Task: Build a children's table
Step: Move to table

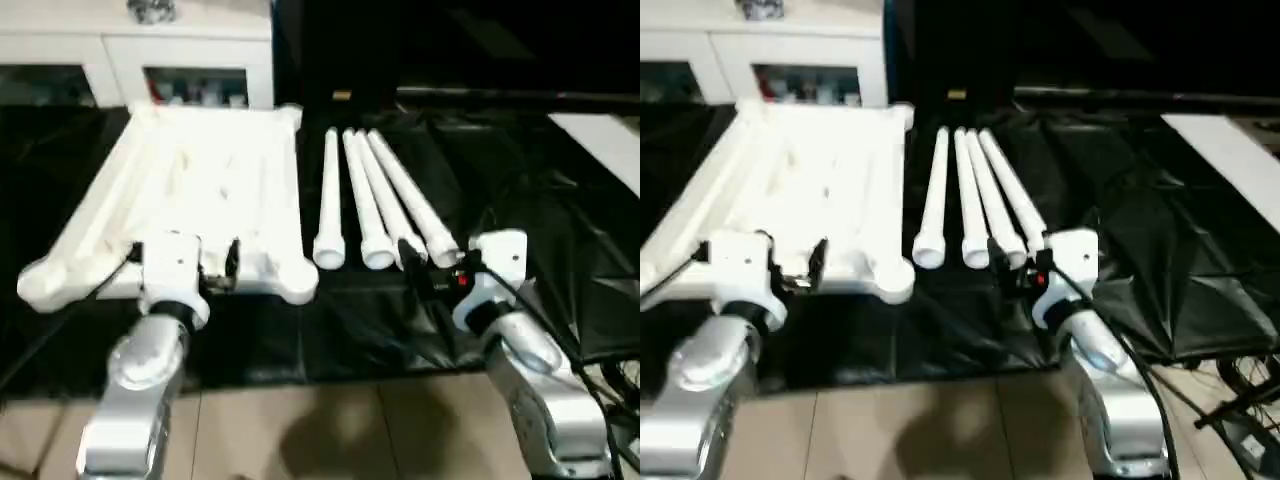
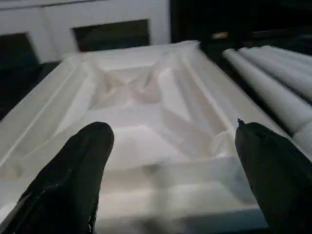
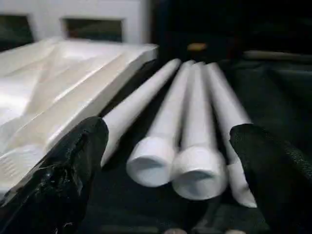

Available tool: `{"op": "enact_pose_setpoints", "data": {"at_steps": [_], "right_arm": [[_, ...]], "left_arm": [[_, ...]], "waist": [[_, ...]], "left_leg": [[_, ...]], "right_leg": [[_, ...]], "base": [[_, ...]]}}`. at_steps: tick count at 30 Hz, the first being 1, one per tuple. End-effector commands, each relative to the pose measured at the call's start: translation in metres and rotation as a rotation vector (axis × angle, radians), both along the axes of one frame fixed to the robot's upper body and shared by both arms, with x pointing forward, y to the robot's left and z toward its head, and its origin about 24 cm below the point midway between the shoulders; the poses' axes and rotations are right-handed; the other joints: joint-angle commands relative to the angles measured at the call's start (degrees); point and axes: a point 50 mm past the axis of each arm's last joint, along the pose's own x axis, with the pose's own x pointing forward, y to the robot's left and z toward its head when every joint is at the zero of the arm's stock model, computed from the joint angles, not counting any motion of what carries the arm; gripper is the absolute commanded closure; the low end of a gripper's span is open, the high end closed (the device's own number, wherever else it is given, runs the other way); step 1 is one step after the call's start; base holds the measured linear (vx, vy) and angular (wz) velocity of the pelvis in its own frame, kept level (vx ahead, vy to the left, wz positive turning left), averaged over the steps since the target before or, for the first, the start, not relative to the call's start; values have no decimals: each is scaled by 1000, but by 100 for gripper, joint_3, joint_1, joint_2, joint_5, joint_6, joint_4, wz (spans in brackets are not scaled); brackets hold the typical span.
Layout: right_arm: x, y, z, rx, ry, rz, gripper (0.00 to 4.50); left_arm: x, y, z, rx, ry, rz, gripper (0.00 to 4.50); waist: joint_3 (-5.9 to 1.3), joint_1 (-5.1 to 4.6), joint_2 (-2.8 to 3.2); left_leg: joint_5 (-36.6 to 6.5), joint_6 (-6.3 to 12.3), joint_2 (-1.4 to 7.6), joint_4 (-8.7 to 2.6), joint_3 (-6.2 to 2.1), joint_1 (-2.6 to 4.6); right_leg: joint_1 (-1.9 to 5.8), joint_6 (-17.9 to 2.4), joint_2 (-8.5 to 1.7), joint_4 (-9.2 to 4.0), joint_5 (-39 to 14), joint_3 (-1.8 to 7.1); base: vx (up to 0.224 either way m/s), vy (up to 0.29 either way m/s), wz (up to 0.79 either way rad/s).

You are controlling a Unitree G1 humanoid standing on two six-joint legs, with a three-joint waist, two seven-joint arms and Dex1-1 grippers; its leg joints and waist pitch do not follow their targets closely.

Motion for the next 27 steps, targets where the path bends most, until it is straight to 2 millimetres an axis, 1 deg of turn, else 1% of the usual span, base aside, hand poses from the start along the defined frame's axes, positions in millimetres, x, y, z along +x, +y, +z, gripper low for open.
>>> {"op": "enact_pose_setpoints", "data": {"at_steps": [1, 2, 3, 4, 5, 6, 7, 8, 9, 10, 11, 12, 13, 14, 15, 16, 17, 18, 19, 20, 21, 22, 23, 24, 25, 26, 27], "right_arm": [[1, 6, 3, -12, -17, 38, 0], [1, 7, 3, -14, -20, 42, 0], [1, 7, 3, -14, -21, 45, 0], [1, 7, 3, -10, -18, 41, 0], [1, 7, 3, -11, -18, 39, 0], [1, 7, 2, -10, -17, 37, 0], [1, 6, 2, 6, -11, 29, 0], [1, 6, 2, 18, -6, 23, 0], [2, 5, 2, 22, -3, 16, 0], [2, 3, 2, 20, -4, 11, 0], [2, 2, 2, 20, -2, 7, 0], [2, 1, 1, 17, -1, 7, 0], [1, 0, 1, 13, 0, 7, 0], [1, -1, 0, 10, 1, 6, 0], [1, -1, 0, 10, 1, 6, 0], [0, -1, 0, 8, 2, 4, 0], [0, -1, 0, 7, 1, 4, 0], [0, -1, 1, 7, 2, 5, 0], [0, -1, 1, 8, 2, 6, 0], [0, -1, 1, 7, 2, 9, 0], [0, -1, 1, 3, 1, 14, 0], [0, 0, 2, 1, -1, 22, 0], [-1, 0, 3, 2, -5, 37, 0], [-1, 1, 4, 3, -10, 54, 0], [-2, 3, 6, 4, -14, 81, 0], [-2, 3, 6, 4, -14, 81, 0], [-2, 3, 6, 4, -15, 85, 0]], "left_arm": [[1, 1, 2, -2, -7, -13, 1], [1, 1, 3, -1, -9, -13, 1], [1, 0, 3, -3, -13, -17, 1], [1, 0, 3, -6, -14, -20, 1], [2, -1, 4, -11, -15, -26, 1], [2, -2, 4, -15, -16, -29, 1], [2, -3, 4, -25, -18, -36, 1], [3, -4, 4, -32, -19, -39, 1], [3, -4, 4, -28, -17, -42, 1], [4, -6, 4, -25, -16, -49, 1], [4, -7, 4, -23, -12, -60, 1], [5, -8, 3, -22, -10, -65, 1], [5, -9, 3, -25, -9, -71, 1], [6, -9, 3, -28, -9, -73, 1], [6, -9, 3, -28, -9, -73, 1], [7, -9, 3, -29, -9, -77, 1], [7, -9, 3, -30, -9, -78, 1], [8, -9, 3, -31, -10, -79, 1], [8, -9, 3, -31, -10, -79, 1], [9, -9, 4, -31, -10, -79, 1], [9, -9, 3, -31, -10, -79, 1], [9, -9, 3, -30, -10, -79, 1], [10, -9, 3, -29, -9, -79, 1], [10, -8, 3, -35, -13, -81, 1], [10, -8, 2, -37, -4, -103, 1], [10, -8, 2, -37, -4, -103, 1], [10, -7, 2, -37, -3, -108, 1]], "waist": [[-273, 1, 168], [-255, -10, 175], [-162, 16, 129], [-2, 125, -20], [53, 132, -33], [67, 121, -45], [121, 153, 76], [164, 184, 166], [102, 132, 218], [19, 13, 260], [43, -4, 283], [23, -72, 252], [29, -97, 289], [-26, -116, 93], [-97, -32, -92], [-78, 231, -110], [-147, 282, -209], [-160, 284, -189], [-162, 282, -40], [-165, 271, 10], [-181, 259, 144], [-260, 123, 450], [-203, -64, 511], [-408, -193, 486], [-429, -176, 447], [-368, -120, 393], [-368, -120, 393]], "left_leg": [[-229, 1508, 840, -721, -826, -68], [-425, 1511, 809, -718, -843, -18], [-1188, 1171, 659, -693, -743, -131], [-1618, 266, 408, -162, -257, 26], [-1280, 184, 398, 213, -110, 202], [-962, 179, 390, 352, 2, 147], [-1275, 114, 404, 97, 174, 611], [-2203, -10, 690, -417, 71, 841], [-3182, -25, 1118, -758, -185, 1109], [-4373, -236, 1747, -1333, -570, 1164], [-4410, -66, 1521, -1315, -364, 1207], [-4133, 152, 1419, -1262, -302, 1251], [-3870, 312, 1268, -1256, -222, 1189], [-3242, 453, 568, -986, 266, 978], [-2638, 557, 292, -635, 417, 663], [-1282, 678, 118, 185, 324, 352], [-837, 656, 182, 440, 186, 74], [-228, 528, 162, 582, 61, -211], [437, 443, 244, 410, -5, -343], [753, 490, 263, 208, 22, -368], [1081, 561, 294, -111, 32, -301], [1551, 624, 426, -561, -65, 206], [914, 1032, 603, -671, -435, 531], [1104, 2542, 1116, -566, -1049, 1168], [2763, 2926, 1168, -404, -1074, 1043], [4923, 2739, 978, -365, -845, 752], [4923, 2739, 978, -365, -845, 752]], "right_leg": [[340, -275, -997, -196, -430, 286], [309, -430, -1005, -194, -496, 284], [417, -609, -1189, -317, -1118, 324], [482, -273, -1608, -973, -4229, 254], [418, -162, -1779, -1239, -5123, 125], [521, -116, -1810, -1295, -5425, 101], [359, -75, -1295, -1258, -5480, 134], [370, 104, -868, -1033, -4613, -198], [244, 156, -691, -679, -3797, -244], [150, 141, -602, 462, -1546, 25], [-151, 41, -568, 637, -636, 125], [-234, 34, -600, 620, -441, 199], [-225, 30, -594, 591, -343, 217], [115, -11, -709, -102, -688, 436], [484, -194, -819, -379, -1465, 738], [897, -728, -1551, -906, -3386, 1434], [1109, -1021, -1591, -876, -3480, 1592], [1252, -1373, -1388, -747, -2675, 1516], [1254, -1795, -1203, -730, -1160, 1316], [1259, -1730, -1019, -728, -965, 1144], [1219, -1506, -775, -692, -940, 892], [987, -695, -272, -466, -829, 348], [599, -220, 4, -84, -1081, 162], [-141, 420, -161, 712, -1408, 260], [-393, 811, -345, 943, -879, 385], [-451, 1123, -390, 941, -17, 460], [-451, 1123, -390, 941, -17, 460]], "base": [[-19, -111, 40], [-12, -80, 56], [-12, -80, 56], [-22, -81, 58], [-25, -63, 56], [-25, -63, 56], [-45, -23, 35], [-4, -1, 21], [-4, -1, 21], [76, -1, 12], [115, 1, 10], [115, 1, 10], [124, -26, 10], [141, -72, 1], [141, -72, 1], [157, -54, 8], [186, -28, 12], [186, -28, 12], [215, -22, 16], [215, -8, 16], [215, -8, 16], [232, 41, 2], [257, 28, -4], [257, 28, -4], [239, -21, -8], [159, -2, -20], [159, -2, -20]]}}
